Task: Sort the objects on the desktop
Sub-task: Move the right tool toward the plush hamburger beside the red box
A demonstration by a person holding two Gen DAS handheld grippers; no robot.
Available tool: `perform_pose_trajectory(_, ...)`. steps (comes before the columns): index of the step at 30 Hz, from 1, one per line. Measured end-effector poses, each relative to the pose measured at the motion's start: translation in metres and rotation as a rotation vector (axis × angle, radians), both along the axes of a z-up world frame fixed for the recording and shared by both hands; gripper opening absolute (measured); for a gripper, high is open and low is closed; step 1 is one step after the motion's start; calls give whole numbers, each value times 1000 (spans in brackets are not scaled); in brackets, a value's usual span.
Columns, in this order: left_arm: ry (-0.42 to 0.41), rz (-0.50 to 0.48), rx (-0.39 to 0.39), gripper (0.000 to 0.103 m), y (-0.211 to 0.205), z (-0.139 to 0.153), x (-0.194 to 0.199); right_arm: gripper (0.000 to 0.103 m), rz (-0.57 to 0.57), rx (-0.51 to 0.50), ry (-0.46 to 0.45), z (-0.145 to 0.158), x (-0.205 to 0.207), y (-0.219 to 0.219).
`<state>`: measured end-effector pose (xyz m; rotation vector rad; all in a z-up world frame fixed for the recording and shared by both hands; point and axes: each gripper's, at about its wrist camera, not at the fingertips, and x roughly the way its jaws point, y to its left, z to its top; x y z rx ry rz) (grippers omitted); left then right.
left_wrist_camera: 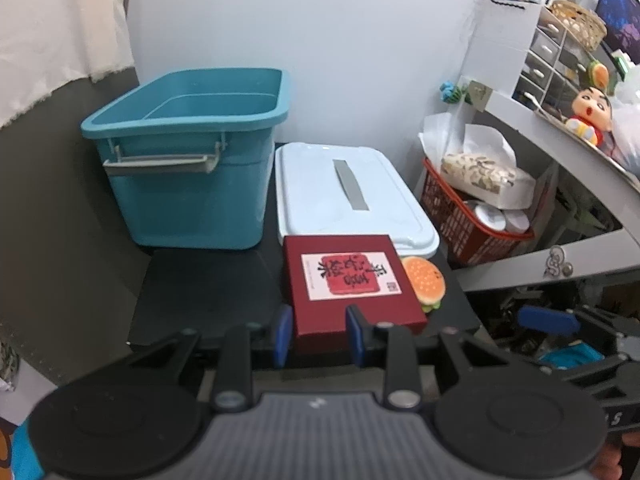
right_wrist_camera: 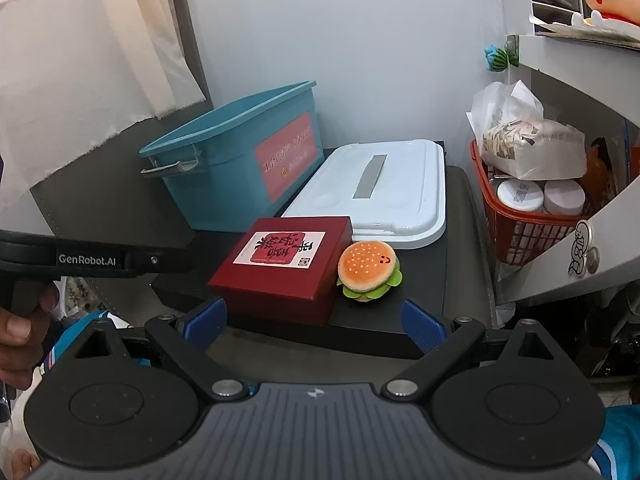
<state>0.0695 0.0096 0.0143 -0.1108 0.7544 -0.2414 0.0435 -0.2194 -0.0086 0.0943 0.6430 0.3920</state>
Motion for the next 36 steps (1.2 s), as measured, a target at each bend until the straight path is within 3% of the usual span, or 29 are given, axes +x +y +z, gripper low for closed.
perform_pose_trajectory(9, -14, 2, -16, 33, 2, -1, 3, 97, -19, 41, 27, -3, 12, 1)
perform_pose_trajectory(36, -10, 14, -43, 33, 7, -7, 13, 96, 17, -50, 14, -7, 15, 14)
